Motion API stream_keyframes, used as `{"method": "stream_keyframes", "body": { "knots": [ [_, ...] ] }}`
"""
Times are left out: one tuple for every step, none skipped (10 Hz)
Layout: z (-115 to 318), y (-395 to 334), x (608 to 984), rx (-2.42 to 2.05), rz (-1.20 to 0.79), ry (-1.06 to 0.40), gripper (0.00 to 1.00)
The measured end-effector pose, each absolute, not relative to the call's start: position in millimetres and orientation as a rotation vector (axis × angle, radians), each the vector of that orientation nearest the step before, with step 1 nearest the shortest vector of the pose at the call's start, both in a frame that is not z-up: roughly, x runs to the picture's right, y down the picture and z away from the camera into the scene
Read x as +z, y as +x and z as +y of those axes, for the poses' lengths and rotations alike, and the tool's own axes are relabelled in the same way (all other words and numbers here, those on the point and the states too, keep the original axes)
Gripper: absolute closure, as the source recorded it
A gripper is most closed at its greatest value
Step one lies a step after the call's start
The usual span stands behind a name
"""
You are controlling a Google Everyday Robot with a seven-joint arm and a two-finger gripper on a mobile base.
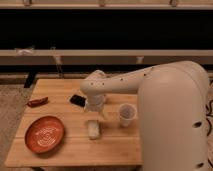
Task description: Wipe the white sponge on the table
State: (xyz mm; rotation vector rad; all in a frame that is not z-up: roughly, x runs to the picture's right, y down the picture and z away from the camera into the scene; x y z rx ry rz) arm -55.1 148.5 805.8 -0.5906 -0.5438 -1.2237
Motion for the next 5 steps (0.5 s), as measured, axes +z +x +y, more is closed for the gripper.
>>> {"method": "stream_keyframes", "body": {
  "knots": [
    [148.6,-53.9,805.8,-1.223,-0.543,-0.593,0.20],
    [148.6,-55.6,805.8,-1.226,-0.544,-0.592,0.20],
    [148.5,-56.3,805.7,-1.226,-0.545,-0.591,0.20],
    [148.5,-54.6,805.8,-1.224,-0.543,-0.592,0.20],
    [148.7,-54.7,805.9,-1.224,-0.543,-0.592,0.20]
  ]
}}
